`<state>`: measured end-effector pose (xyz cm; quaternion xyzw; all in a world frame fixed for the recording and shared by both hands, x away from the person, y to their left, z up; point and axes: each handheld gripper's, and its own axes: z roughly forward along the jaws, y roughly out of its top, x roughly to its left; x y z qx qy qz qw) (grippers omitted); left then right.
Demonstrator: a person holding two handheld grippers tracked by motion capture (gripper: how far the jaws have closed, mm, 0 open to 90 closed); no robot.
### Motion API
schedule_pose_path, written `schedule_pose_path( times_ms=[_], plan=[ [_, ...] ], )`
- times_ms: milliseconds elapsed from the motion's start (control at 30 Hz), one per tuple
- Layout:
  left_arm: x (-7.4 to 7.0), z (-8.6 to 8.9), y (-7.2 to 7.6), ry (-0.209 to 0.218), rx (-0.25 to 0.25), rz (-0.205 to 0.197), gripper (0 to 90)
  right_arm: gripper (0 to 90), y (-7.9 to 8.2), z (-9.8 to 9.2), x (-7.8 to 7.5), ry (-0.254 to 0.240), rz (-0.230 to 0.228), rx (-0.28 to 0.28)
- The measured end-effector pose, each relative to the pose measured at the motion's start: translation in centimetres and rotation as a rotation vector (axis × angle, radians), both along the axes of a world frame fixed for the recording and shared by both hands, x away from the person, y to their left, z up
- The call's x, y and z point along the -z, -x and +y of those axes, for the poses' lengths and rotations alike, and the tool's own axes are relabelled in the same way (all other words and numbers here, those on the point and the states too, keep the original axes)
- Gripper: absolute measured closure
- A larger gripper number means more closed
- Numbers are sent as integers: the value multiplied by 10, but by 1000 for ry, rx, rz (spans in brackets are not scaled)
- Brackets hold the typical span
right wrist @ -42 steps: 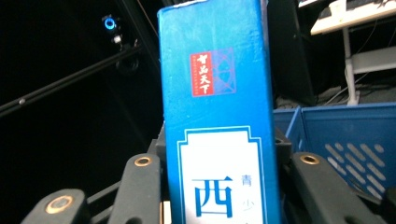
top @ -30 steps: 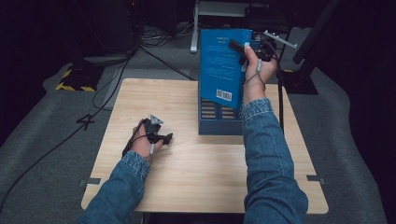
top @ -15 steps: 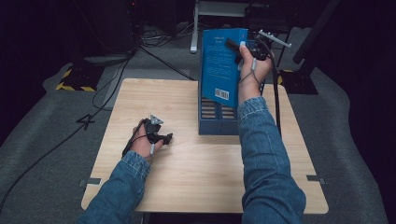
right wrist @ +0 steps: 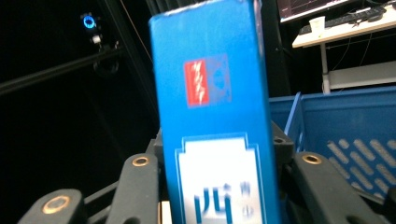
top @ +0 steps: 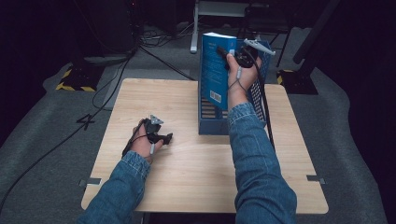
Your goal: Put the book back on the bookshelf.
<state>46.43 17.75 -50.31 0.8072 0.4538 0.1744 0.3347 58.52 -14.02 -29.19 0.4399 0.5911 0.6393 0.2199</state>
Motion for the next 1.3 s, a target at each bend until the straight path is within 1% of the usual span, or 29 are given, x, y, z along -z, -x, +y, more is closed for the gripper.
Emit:
schedule_pose_path(
  times_ms=[33, 100, 133, 167, 200, 300, 367, 400, 433, 533, 633, 700, 733, 867, 933, 1000, 1100, 1200, 1300],
  plan=[
    [0, 0, 0, 0, 0, 0, 233, 585, 1, 2, 2, 3, 10, 0],
    [0, 0, 0, -1, 1, -2, 233, 580, 1, 5, 7, 29, 33, 3],
    [0, 0, 0, 0, 0, 0, 233, 584, 1, 8, 10, 44, 27, 12],
    [0, 0, 0, -1, 1, 0, 233, 586, 2, 10, 12, 45, 25, 8],
    [0, 0, 0, 0, 1, 0, 233, 585, 2, 13, 13, 51, 32, 3],
    [0, 0, 0, 0, 0, -4, 233, 585, 2, 21, 15, 116, 41, 7],
    [0, 0, 0, 0, 0, -4, 233, 584, 1, 25, 20, 155, 48, 18],
    [0, 0, 0, -2, 0, -6, 233, 583, 0, 27, 24, 166, 51, 20],
    [0, 0, 0, 0, 0, -4, 233, 583, 0, 27, 27, 171, 53, 22],
    [0, 0, 0, -5, -1, -4, 233, 586, -1, 30, 34, 175, 84, 13],
    [0, 0, 0, 2, -2, -1, 233, 588, -3, 33, 45, 208, 105, 15],
    [0, 0, 0, 1, -1, -1, 233, 589, -3, 33, 49, 180, 96, 13],
    [0, 0, 0, 1, -1, -2, 233, 590, -2, 33, 50, 181, 94, 14],
    [0, 0, 0, 1, -1, -1, 233, 591, 1, 37, 50, 219, 77, 33],
    [0, 0, 0, 2, -1, 0, 233, 591, 5, 38, 53, 227, 71, 46],
    [0, 0, 0, -3, 1, -4, 233, 592, 10, 40, 58, 251, 65, 53],
    [0, 0, 0, -1, 0, -2, 233, 593, 14, 42, 63, 262, 32, 66],
    [0, 0, 0, -1, 0, -2, 234, 594, 14, 46, 63, 278, 21, 77],
    [0, 0, 0, 0, -1, -2, 233, 593, 7, 47, 62, 295, 18, 82]
  ],
)
